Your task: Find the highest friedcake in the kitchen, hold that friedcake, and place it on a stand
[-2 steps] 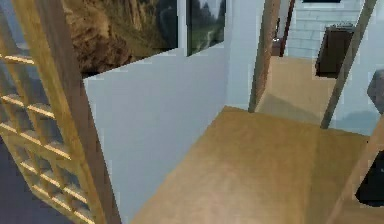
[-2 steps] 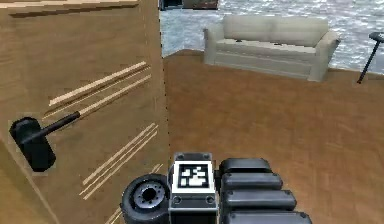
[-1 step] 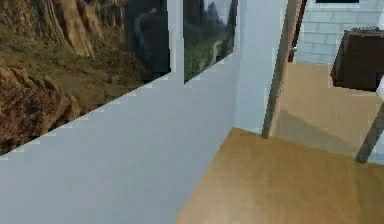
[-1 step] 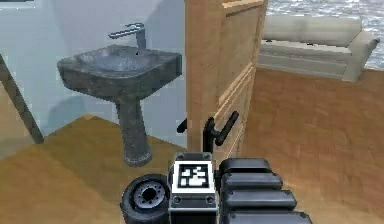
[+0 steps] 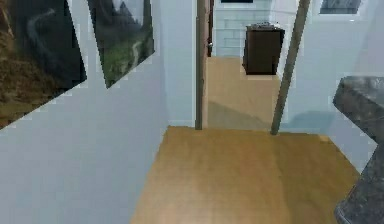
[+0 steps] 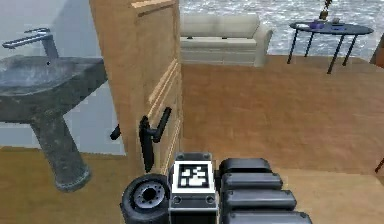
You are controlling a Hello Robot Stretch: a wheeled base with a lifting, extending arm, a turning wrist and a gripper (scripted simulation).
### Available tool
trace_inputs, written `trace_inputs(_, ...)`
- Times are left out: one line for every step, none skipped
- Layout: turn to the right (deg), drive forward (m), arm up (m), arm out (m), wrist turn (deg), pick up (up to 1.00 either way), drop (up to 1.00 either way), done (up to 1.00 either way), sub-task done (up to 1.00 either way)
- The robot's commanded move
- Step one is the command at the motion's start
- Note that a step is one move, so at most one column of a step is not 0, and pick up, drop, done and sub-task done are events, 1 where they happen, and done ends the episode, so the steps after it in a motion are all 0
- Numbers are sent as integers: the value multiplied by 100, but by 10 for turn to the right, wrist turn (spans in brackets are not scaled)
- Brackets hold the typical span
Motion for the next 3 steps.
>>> trace_inputs(0,30,0,0,0,0,0,0,0)
trace_inputs(450,0,0,0,0,0,0,0,0)
trace_inputs(180,0,0,0,0,0,0,0,0)
